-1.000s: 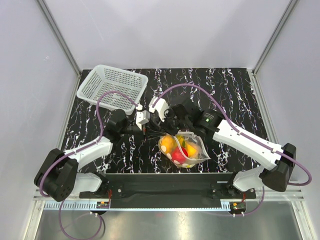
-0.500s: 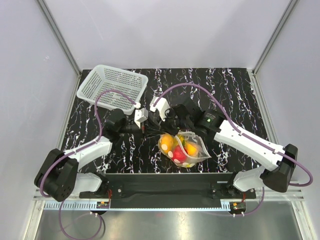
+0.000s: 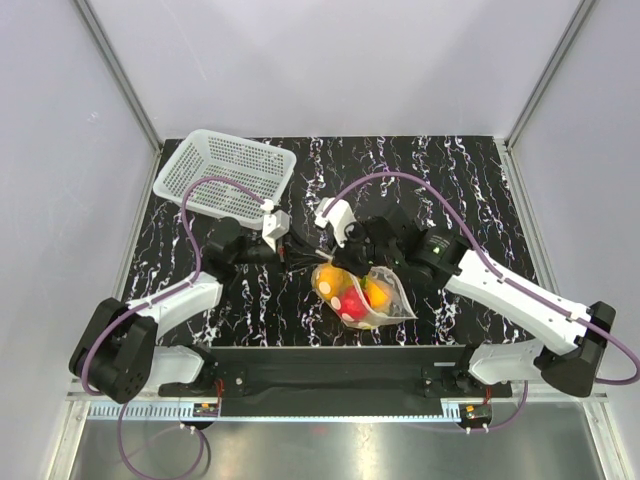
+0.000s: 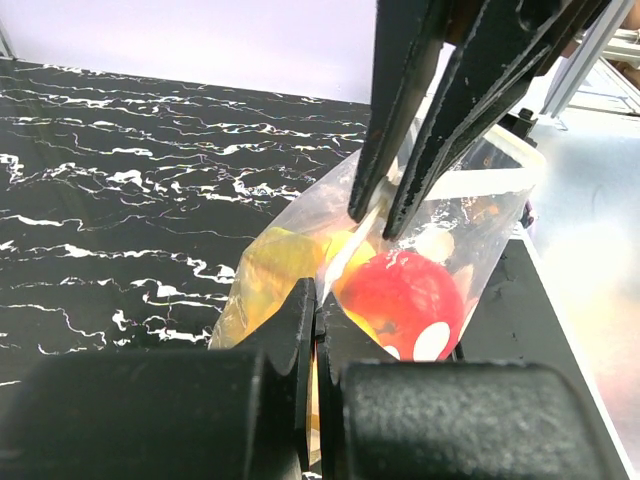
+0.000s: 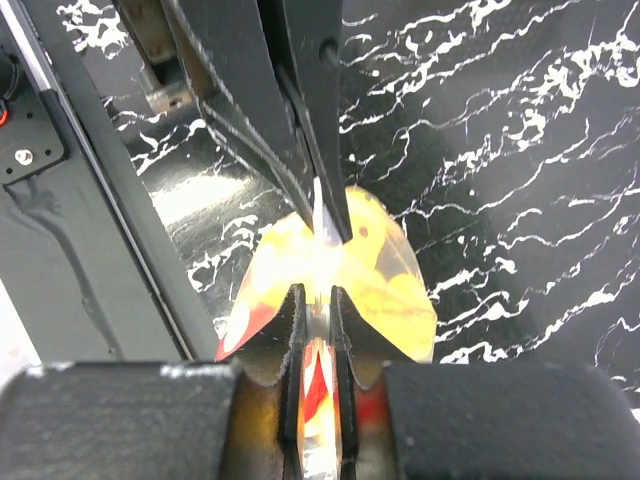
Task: Place the food in the zip-top bag and seal the zipper
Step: Zip the zipper food storage bag at the center of the board.
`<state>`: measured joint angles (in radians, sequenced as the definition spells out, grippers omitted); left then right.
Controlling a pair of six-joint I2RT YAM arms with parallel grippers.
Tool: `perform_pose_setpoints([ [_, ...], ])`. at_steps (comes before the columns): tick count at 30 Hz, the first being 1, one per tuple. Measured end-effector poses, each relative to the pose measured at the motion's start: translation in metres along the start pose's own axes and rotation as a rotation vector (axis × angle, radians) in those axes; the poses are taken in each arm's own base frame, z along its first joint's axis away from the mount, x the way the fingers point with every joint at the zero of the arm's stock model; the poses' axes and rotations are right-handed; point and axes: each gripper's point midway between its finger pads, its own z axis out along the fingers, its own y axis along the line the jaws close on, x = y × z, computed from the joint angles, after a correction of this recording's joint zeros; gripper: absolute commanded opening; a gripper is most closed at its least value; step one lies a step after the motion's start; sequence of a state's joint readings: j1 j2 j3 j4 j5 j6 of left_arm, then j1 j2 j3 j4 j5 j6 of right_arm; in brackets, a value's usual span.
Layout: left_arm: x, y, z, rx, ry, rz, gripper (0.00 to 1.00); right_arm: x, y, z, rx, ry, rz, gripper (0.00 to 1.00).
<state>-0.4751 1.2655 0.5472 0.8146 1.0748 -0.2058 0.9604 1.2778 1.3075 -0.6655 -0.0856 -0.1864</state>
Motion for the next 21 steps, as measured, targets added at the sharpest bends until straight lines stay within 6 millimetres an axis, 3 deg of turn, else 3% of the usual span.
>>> perform_pose_setpoints([
  [12,0.008,0.013,-0.006,-0.066,0.022,-0.084,0.00,0.030,0.000,-0.016,0.052,0.074,0.119,0.02],
  [21,0.015,0.047,-0.022,-0.251,0.042,-0.173,0.00,0.056,0.001,-0.036,0.098,0.144,0.218,0.02],
])
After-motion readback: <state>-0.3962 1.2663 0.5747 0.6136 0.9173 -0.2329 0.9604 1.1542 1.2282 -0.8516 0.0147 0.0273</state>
